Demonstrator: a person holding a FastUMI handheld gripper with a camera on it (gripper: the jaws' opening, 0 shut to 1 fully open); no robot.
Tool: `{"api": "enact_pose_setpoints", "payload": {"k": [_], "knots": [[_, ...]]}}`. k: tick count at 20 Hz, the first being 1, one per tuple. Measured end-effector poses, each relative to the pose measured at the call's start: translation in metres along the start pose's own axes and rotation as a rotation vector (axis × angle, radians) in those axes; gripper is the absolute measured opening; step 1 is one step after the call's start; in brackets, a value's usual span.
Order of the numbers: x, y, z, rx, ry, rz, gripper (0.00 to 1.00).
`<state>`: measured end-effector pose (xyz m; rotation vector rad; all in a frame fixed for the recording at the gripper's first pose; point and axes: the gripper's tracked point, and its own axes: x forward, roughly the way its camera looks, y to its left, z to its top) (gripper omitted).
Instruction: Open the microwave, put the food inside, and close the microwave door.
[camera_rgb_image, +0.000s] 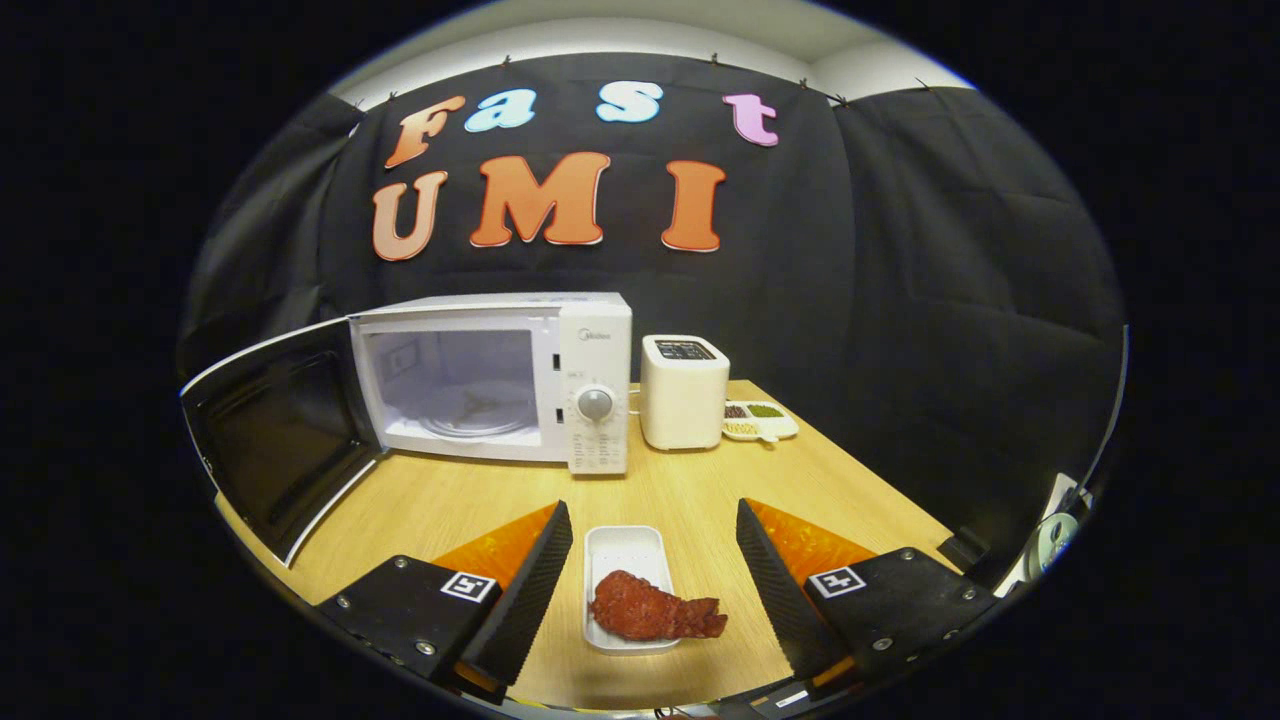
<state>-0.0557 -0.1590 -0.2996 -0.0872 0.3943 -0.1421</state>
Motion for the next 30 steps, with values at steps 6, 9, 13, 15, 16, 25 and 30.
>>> {"api": "enact_pose_setpoints", "payload": {"k": [6, 9, 13, 15, 16, 25, 30], "knots": [[0.020, -0.006, -0.051, 0.075, 0.120, 0.083, 0.96], [0.026, -0.002, -0.068, 0.133, 0.171, 0.134, 0.77], [0.028, 0.004, -0.089, 0.237, 0.238, 0.194, 0.52], [0.028, 0.006, -0.088, 0.275, 0.238, 0.199, 0.40], [0.027, 0.007, -0.087, 0.276, 0.246, 0.206, 0.36], [0.019, 0.014, -0.044, 0.216, 0.205, 0.153, 0.08], [0.007, 0.042, 0.005, 0.276, 0.152, 0.143, 0.08]]}}
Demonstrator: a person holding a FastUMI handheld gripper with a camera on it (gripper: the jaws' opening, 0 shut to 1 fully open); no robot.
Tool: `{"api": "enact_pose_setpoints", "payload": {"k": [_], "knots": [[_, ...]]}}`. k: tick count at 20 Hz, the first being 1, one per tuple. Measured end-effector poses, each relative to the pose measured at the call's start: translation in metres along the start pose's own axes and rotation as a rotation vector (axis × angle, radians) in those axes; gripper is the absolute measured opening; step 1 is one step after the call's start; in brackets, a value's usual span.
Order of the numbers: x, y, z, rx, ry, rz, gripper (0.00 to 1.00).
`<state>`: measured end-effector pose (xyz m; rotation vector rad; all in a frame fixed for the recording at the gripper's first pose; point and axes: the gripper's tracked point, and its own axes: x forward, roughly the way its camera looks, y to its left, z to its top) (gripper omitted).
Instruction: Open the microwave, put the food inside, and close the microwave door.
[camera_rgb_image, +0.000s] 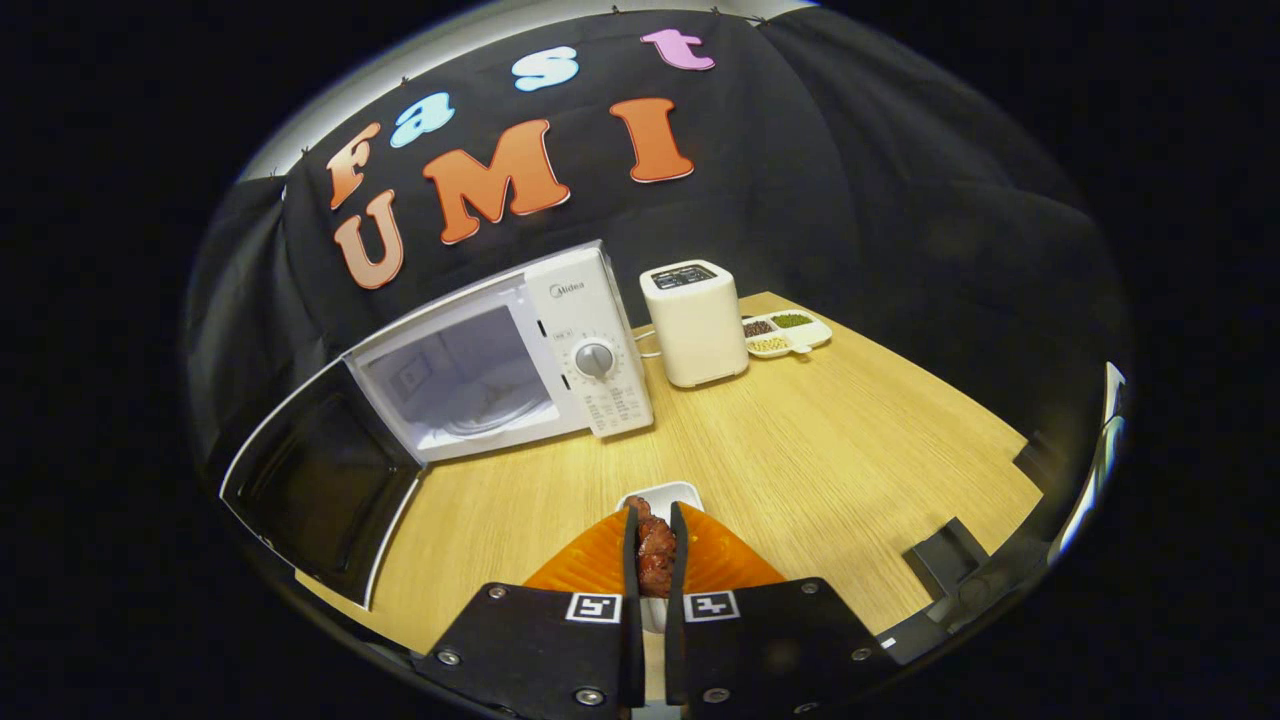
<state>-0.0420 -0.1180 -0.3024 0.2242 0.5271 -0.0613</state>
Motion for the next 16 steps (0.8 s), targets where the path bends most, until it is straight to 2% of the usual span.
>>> {"api": "enact_pose_setpoints", "payload": {"k": [6, 16], "knots": [[0.015, 0.092, 0.034, 0.086, -0.074, 0.091, 0.08], [0.109, 0.219, 0.051, 0.374, -0.102, 0.260, 0.08]]}}
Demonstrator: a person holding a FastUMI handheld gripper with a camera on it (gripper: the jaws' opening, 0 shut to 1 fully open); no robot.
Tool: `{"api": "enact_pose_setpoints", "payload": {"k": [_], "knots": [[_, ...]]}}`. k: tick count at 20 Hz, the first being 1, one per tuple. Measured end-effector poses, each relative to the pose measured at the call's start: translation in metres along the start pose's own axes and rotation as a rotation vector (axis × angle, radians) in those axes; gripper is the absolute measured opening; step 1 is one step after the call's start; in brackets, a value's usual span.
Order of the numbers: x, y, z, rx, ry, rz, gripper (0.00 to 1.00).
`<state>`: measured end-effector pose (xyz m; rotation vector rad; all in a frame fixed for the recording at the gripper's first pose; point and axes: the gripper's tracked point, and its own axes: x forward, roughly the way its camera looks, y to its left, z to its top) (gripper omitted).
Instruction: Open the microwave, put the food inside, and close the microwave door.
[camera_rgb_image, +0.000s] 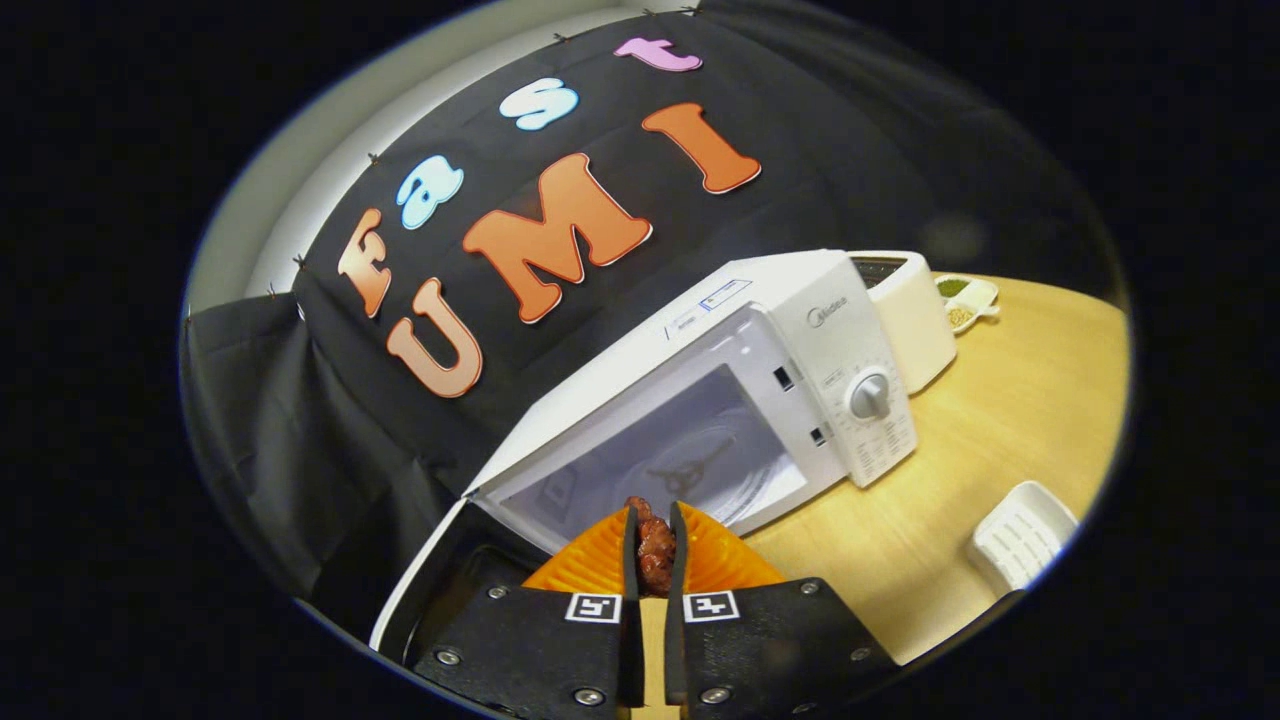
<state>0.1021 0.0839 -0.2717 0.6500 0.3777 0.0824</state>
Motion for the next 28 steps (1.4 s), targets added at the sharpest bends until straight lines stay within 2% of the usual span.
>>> {"api": "enact_pose_setpoints", "payload": {"k": [8, 12, 15, 18, 20, 22, 24, 25, 28], "knots": [[0.079, 0.006, -0.020, 0.241, -0.061, -0.014, 0.08], [0.119, -0.001, -0.024, 0.362, -0.116, -0.055, 0.08], [0.146, -0.013, -0.030, 0.374, -0.153, -0.128, 0.08], [0.167, -0.018, -0.043, 0.379, -0.130, -0.167, 0.08], [0.172, -0.022, -0.056, 0.374, -0.097, -0.209, 0.14], [0.165, -0.015, -0.056, 0.358, -0.092, -0.197, 0.19], [0.162, -0.013, -0.055, 0.312, -0.105, -0.210, 0.39], [0.160, -0.012, -0.053, 0.300, -0.108, -0.214, 0.55], [0.151, -0.014, -0.051, 0.270, -0.114, -0.235, 0.79]]}}
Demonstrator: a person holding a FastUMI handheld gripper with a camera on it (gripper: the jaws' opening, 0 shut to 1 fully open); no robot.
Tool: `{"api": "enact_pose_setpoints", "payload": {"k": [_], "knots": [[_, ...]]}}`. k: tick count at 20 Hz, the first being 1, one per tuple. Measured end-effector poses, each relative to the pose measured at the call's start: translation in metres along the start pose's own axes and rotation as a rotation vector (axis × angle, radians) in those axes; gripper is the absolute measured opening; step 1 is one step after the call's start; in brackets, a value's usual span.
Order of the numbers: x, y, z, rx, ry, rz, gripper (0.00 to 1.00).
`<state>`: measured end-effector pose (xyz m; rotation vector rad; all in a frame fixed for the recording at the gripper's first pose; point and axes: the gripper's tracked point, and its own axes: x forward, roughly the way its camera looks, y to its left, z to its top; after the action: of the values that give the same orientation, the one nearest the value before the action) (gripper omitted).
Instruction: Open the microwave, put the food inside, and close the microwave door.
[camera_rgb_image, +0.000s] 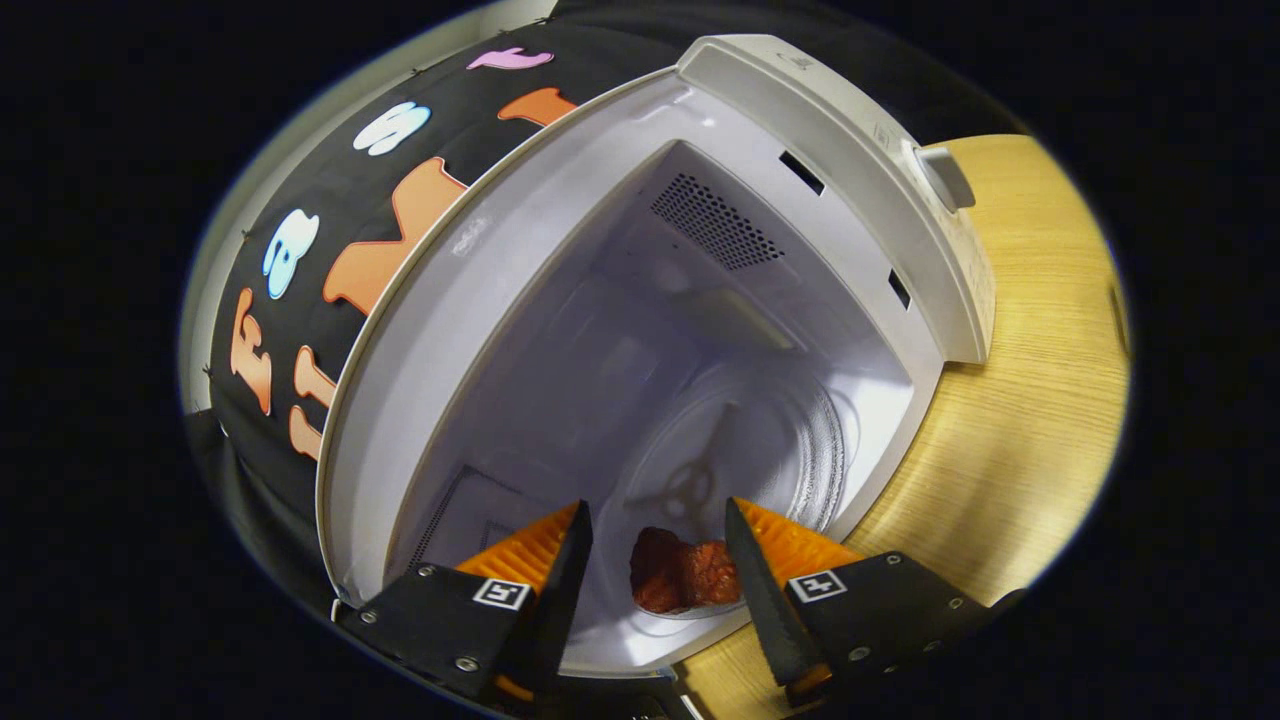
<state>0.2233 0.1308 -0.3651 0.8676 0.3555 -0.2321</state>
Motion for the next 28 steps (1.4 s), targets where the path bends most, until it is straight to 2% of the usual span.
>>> {"api": "enact_pose_setpoints", "payload": {"k": [1, 5, 10, 14, 18, 20, 22, 23, 24, 25, 27, 28], "knots": [[-0.003, 0.000, 0.003, -0.011, -0.010, -0.005, 0.87], [-0.023, -0.002, 0.013, -0.091, -0.030, -0.016, 0.95], [-0.078, -0.001, 0.033, -0.262, -0.028, -0.018, 0.96], [-0.138, 0.004, 0.056, -0.450, -0.014, -0.044, 0.98], [-0.199, 0.037, 0.074, -0.609, -0.054, -0.040, 0.98], [-0.224, 0.059, 0.071, -0.678, -0.059, -0.027, 0.95], [-0.246, 0.077, 0.059, -0.722, -0.043, -0.020, 0.84], [-0.257, 0.082, 0.052, -0.740, -0.028, -0.025, 0.72], [-0.268, 0.086, 0.047, -0.756, -0.024, -0.042, 0.65], [-0.279, 0.089, 0.043, -0.781, -0.030, -0.058, 0.46], [-0.296, 0.103, 0.031, -0.782, -0.038, -0.059, 0.21], [-0.304, 0.107, 0.022, -0.763, -0.033, -0.057, 0.15]]}}
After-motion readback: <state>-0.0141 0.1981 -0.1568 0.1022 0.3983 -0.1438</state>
